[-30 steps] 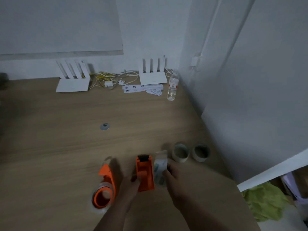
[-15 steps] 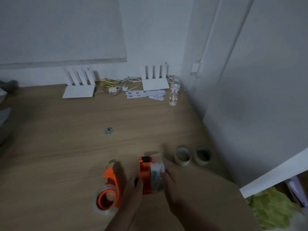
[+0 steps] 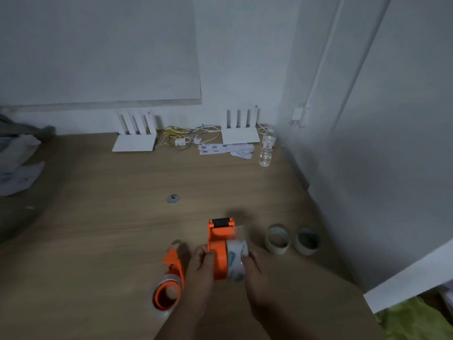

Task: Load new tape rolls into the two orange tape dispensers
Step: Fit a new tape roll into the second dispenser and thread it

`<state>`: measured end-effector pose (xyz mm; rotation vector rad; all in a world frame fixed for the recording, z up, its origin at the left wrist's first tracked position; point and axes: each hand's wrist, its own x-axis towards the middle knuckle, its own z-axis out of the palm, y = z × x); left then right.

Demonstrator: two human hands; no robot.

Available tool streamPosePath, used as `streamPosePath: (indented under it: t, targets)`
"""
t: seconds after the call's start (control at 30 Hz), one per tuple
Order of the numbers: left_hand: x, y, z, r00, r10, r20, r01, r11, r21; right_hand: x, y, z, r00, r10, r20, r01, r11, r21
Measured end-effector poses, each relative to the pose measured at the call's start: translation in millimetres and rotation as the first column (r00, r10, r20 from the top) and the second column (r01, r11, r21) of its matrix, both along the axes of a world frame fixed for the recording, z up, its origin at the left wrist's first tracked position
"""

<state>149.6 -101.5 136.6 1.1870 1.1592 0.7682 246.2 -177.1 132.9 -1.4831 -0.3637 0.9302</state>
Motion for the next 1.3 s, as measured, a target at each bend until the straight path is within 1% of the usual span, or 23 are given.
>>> streamPosePath:
  t: [0.1, 0.17, 0.27, 0.37, 0.4, 0.47, 0.53, 0.63, 0.67, 0.7, 0.8, 0.9, 1.0, 1.03, 1.1, 1.13, 1.17, 1.23, 1.3]
  targets:
    - [-4, -2, -2, 1.0, -0.01, -0.017, 0.01, 1.0, -0.001, -3, 7, 2, 0.999, -0.02, -0.043, 0.02, 1.0, -0.005]
    - [-5, -5, -6, 1.0, -0.021, -0.012, 0.021, 1.0, -0.01, -6, 9, 2, 0.999, -0.002, -0.051, 0.002, 1.0, -0.004]
    - [-5, -8, -6, 1.0, -0.017, -0.011, 0.016, 1.0, -0.019, -11, 11, 1, 1.0, 0.015, -0.017, -0.016, 1.0, -0.015]
    - [-7, -7, -5, 0.998, -0.026, 0.049, 0.028, 0.999, -0.04, -18, 11, 2, 1.0, -0.007, -0.018, 0.006, 1.0, -0.002]
    - [-7, -7, -6, 0.997, -0.031, 0.072, 0.035, 0.998, -0.043, -19, 12, 2, 1.0, -0.024, -0.001, 0.024, 1.0, -0.016]
    - [-8, -7, -7, 0.995, -0.054, 0.08, 0.057, 0.998, -0.031, -24, 13, -1, 0.995, -0.061, 0.082, 0.064, 0.997, -0.035]
    - [-6, -9, -8, 0.993, -0.073, 0.088, 0.075, 0.997, -0.02, -28, 15, 0, 0.985, -0.051, 0.163, 0.06, 0.997, -0.056]
    - [-4, -13, -4, 0.992, -0.05, 0.115, 0.054, 0.998, -0.032, -30, 17, -3, 0.976, -0.075, 0.206, 0.08, 0.997, -0.018]
    - [-4, -14, -2, 0.992, -0.052, 0.113, 0.056, 0.998, -0.039, -31, 18, -1, 0.971, -0.082, 0.225, 0.091, 0.995, -0.032]
    - [-5, -15, 0, 0.992, -0.065, 0.108, 0.067, 0.998, -0.013, -31, 18, -6, 0.969, -0.074, 0.236, 0.086, 0.995, -0.042]
    - [-5, -15, -5, 0.99, -0.137, 0.044, 0.135, 0.989, 0.056, -33, 17, 0, 0.974, 0.02, 0.228, -0.007, 0.998, -0.056]
    - [-5, -11, -9, 0.987, -0.139, 0.078, 0.135, 0.99, 0.051, -24, 20, 10, 0.966, -0.046, 0.254, 0.067, 0.995, -0.076]
    - [-5, -13, -7, 0.99, -0.131, 0.045, 0.126, 0.986, 0.109, -7, 26, 21, 0.991, -0.006, 0.135, 0.022, 0.993, -0.12]
    - [-6, -13, -5, 0.991, -0.128, 0.039, 0.122, 0.985, 0.125, -1, 32, 22, 0.992, -0.008, 0.127, 0.027, 0.988, -0.151]
    - [-6, -14, -5, 0.991, -0.132, 0.004, 0.13, 0.978, 0.162, 10, 39, 25, 0.974, 0.077, 0.211, -0.02, 0.965, -0.261]
    - [-7, -15, -5, 0.99, -0.142, 0.005, 0.139, 0.978, 0.157, 15, 44, 26, 0.968, 0.112, 0.224, -0.042, 0.955, -0.295]
    - [-7, -16, -3, 0.987, -0.157, 0.019, 0.152, 0.977, 0.149, 18, 47, 26, 0.975, 0.123, 0.187, -0.06, 0.948, -0.311]
    - [-6, -19, -4, 0.985, -0.169, 0.043, 0.161, 0.976, 0.146, 21, 54, 28, 0.983, 0.139, 0.119, -0.1, 0.954, -0.284]
    - [-4, -21, -5, 0.986, -0.155, 0.058, 0.146, 0.979, 0.142, 21, 59, 28, 0.973, 0.129, 0.192, -0.079, 0.966, -0.245]
